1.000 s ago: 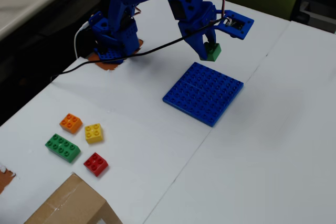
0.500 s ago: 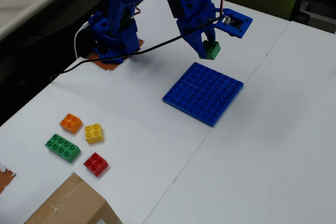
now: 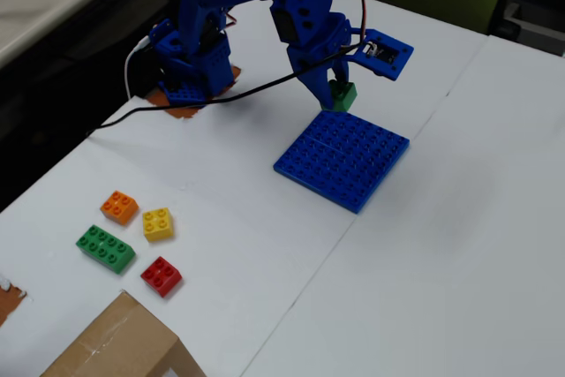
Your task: Pick up the 2x2 green block and go up the 8x8 blue block.
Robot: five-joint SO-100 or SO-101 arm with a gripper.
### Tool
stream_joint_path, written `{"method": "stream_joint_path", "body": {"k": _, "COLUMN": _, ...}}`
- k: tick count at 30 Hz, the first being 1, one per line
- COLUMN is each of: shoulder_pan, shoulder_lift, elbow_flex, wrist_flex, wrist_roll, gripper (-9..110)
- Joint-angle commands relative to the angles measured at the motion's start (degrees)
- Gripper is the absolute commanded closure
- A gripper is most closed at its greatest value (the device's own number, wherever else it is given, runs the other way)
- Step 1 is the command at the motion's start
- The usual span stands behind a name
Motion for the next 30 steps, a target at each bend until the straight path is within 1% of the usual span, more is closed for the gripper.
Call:
{"method": "stream_joint_path", "body": {"k": 1, "shoulder_pan": 0.79, "shoulder_lift": 0.53, "elbow_flex": 0.09, "wrist_flex": 1.93, "wrist_roll": -0.97, "gripper": 100}}
{"method": "stream_joint_path", "body": {"k": 5, "shoulder_pan": 0.79, "shoulder_lift": -0.97, "elbow_flex": -0.79, "wrist_flex": 1.41, "wrist_roll": 0.26, "gripper": 100}}
{"method": "stream_joint_path", "body": {"k": 8, "shoulder_pan": 0.7, "shoulder_lift": -1.58, "elbow_flex": -1.05, "wrist_flex": -0.35, "wrist_roll": 5.45, "gripper": 100}}
{"method": "stream_joint_path", "body": {"k": 12, "shoulder_pan": 0.35, "shoulder_lift": -2.02, "elbow_flex": -1.05, "wrist_flex": -0.18, "wrist_roll": 9.58, "gripper": 100}}
{"method": "stream_joint_path", "body": {"k": 30, "shoulder_pan": 0.26, "shoulder_lift": -2.46, "elbow_flex": -1.14, "wrist_flex": 0.26, "wrist_roll": 10.63, "gripper": 100}}
